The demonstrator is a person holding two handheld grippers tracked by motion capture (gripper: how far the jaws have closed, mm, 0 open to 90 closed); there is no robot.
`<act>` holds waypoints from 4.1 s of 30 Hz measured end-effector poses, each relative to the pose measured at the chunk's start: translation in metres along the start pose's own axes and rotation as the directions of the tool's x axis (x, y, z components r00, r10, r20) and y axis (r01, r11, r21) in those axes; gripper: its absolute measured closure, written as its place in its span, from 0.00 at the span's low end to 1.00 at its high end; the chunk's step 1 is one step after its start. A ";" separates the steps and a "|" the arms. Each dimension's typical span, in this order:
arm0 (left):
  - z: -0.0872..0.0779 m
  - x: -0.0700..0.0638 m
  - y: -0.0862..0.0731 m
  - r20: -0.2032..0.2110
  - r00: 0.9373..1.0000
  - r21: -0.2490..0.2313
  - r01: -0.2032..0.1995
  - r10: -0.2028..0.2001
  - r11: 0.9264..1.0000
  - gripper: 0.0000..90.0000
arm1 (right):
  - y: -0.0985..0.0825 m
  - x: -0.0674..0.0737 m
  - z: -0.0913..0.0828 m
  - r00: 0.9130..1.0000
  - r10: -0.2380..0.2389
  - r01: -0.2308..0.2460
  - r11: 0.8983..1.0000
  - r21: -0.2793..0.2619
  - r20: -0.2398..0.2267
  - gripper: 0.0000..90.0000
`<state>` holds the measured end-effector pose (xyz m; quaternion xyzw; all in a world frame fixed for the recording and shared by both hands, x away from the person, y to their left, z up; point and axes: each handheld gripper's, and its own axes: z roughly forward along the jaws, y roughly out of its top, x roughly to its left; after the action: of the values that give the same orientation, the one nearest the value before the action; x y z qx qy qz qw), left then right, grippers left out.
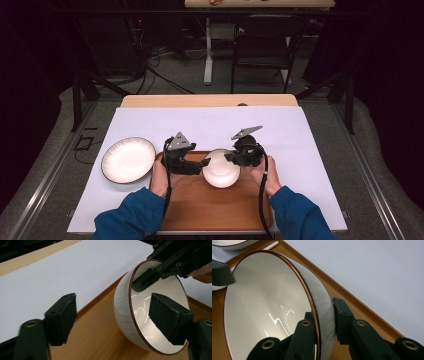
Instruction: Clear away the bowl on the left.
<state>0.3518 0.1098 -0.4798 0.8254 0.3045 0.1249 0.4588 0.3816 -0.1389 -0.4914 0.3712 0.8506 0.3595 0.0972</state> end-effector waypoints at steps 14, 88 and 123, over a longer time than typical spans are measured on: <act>-0.025 0.003 -0.012 -0.051 0.998 0.029 -0.025 0.026 0.999 0.10 | -0.002 -0.008 -0.006 1.000 0.009 -0.010 1.000 0.004 0.027 0.88; -0.070 0.022 -0.051 -0.209 0.978 0.086 0.009 0.010 0.996 0.02 | -0.040 -0.100 -0.012 0.940 0.297 -0.314 0.945 0.088 0.167 0.91; -0.075 0.029 -0.056 -0.242 0.970 0.101 0.032 -0.007 0.994 0.00 | -0.033 -0.070 -0.046 0.983 0.107 -0.106 0.994 -0.016 0.150 0.14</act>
<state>0.3169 0.2010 -0.4871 0.8239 0.3723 0.2036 0.3757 0.3927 -0.2283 -0.4880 0.4418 0.8183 0.3387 0.1433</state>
